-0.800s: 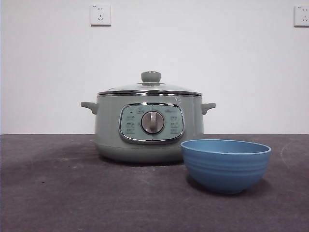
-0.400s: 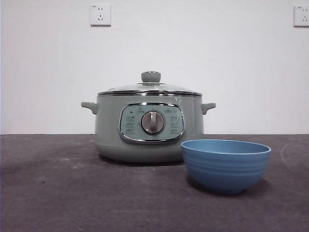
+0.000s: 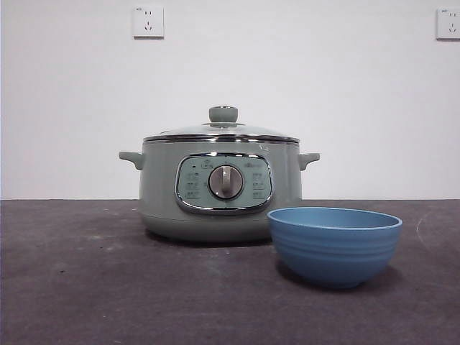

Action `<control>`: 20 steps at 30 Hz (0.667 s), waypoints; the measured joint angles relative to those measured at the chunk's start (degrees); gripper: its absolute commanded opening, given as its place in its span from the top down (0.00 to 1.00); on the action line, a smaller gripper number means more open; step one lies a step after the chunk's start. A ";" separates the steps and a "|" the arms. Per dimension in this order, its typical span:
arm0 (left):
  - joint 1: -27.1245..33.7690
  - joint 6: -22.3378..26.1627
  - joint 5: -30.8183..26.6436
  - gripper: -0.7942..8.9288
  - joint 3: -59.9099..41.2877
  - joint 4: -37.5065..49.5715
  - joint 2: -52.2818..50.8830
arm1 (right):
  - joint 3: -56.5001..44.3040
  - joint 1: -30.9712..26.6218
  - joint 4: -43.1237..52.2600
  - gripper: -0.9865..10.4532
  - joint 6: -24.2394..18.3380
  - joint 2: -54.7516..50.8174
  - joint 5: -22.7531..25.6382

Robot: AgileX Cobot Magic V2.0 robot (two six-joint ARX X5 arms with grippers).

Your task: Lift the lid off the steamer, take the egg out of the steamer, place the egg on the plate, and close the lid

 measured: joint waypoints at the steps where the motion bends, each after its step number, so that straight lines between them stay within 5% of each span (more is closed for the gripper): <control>1: 0.00 -0.11 0.00 0.92 -1.51 0.04 -0.96 | 0.00 0.00 0.02 0.93 0.00 0.00 0.00; 20: 0.04 -4.26 -0.17 0.92 -8.76 -3.96 -6.08 | 0.00 0.00 0.00 0.93 0.02 0.00 0.00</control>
